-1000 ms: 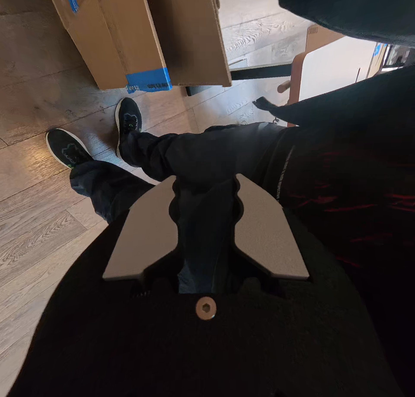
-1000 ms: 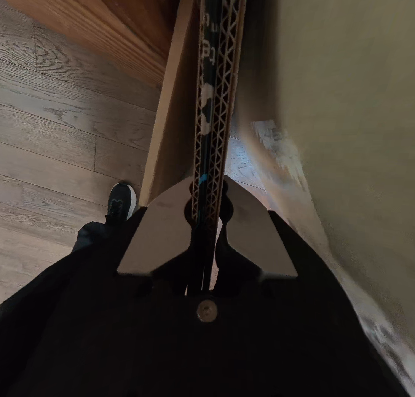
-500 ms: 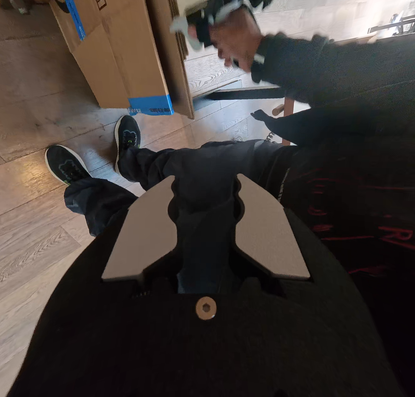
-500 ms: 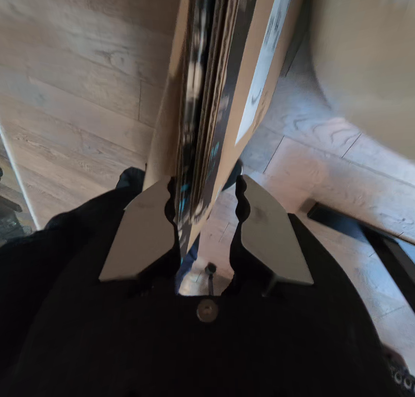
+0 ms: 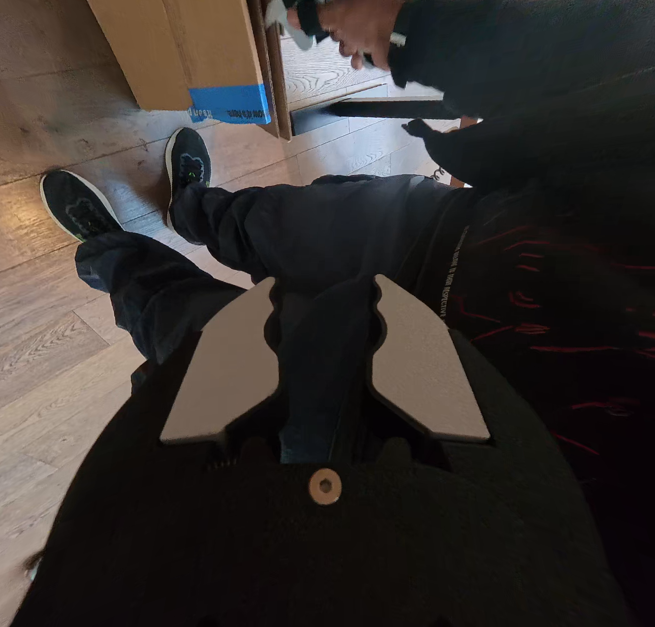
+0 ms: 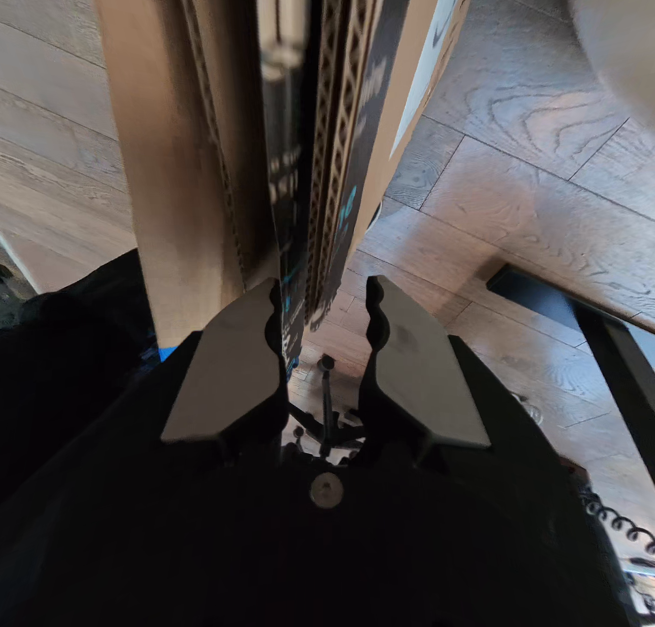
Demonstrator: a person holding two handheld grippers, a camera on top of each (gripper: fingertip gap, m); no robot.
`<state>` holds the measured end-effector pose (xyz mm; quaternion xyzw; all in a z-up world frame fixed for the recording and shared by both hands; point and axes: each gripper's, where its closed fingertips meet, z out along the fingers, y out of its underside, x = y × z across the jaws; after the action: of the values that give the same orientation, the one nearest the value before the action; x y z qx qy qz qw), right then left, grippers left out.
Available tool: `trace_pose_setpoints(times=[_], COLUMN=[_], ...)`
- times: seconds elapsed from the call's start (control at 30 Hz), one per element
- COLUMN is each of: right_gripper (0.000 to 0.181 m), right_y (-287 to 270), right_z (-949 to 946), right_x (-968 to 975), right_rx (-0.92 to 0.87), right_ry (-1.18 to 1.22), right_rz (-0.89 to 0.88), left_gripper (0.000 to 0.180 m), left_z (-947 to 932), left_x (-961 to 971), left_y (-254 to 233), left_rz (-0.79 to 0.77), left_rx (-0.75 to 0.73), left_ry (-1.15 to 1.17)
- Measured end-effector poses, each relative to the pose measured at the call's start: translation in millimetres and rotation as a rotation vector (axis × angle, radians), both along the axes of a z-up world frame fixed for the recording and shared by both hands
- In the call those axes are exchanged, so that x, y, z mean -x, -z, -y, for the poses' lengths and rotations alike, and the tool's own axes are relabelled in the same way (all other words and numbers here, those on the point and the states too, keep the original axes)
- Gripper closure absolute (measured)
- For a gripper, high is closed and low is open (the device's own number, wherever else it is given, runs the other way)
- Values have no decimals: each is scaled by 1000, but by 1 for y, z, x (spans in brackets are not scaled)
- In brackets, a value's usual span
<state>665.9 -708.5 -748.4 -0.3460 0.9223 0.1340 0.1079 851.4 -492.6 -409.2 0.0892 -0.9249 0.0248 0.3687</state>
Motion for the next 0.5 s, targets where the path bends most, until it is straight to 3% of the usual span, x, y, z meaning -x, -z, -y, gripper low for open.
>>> trace_pose_setpoints(times=[0.07, 0.13, 0.27, 0.43, 0.5], right_gripper=[140, 156, 162, 165, 165], right_y=[1, 1, 1, -19, -11], right_z=[14, 23, 26, 87, 99], right_x=[-9, -21, -34, -73, -69], right_rx=[-14, -22, -29, 76, 37], right_ry=[-39, -52, -113, 68, -17], right_rz=[8, 42, 47, 94, 43], left_gripper=[132, 132, 132, 133, 133], left_z=[-6, -8, -13, -18, -20], left_x=[-1, -1, 4, 14, 17], left_y=[0, -1, -5, -7, -9], left_rz=[10, 14, 15, 3, 6], left_rx=[-6, -4, 5, 13, 8], left_ry=[-13, -30, -48, -61, -41])
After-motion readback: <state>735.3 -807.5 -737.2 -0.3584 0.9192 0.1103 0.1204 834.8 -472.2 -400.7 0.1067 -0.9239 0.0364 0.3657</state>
